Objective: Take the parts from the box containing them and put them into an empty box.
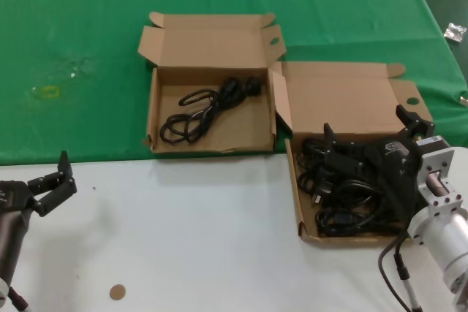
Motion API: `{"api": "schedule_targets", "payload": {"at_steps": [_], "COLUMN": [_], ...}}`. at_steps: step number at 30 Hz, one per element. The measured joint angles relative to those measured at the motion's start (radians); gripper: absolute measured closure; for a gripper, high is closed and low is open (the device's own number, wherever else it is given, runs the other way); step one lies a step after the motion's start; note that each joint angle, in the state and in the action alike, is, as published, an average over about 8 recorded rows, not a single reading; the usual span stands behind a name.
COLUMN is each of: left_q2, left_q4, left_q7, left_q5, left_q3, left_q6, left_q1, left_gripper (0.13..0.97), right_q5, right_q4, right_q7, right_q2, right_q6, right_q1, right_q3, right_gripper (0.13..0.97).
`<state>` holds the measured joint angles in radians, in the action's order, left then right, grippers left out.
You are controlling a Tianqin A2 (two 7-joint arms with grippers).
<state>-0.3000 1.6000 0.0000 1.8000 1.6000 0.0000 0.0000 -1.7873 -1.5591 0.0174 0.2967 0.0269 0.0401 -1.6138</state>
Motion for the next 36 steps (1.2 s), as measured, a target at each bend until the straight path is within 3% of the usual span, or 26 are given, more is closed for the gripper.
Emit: {"api": "schedule_targets", "payload": {"at_steps": [36], "left_q2": [0.0], "left_q4": [0.0], "left_q7": [0.0], "left_q5": [0.0], "left_q3": [0.0], "left_q6": [0.0], "left_q1": [0.0], "left_gripper": [0.132], "right_q5": [0.0], "right_q4": [0.0], "right_q7": [0.0], "right_q2": [0.0], "right_q6": [0.0], "right_q1": [0.0], "right_q3": [0.0], "right_gripper": [0.129]}}
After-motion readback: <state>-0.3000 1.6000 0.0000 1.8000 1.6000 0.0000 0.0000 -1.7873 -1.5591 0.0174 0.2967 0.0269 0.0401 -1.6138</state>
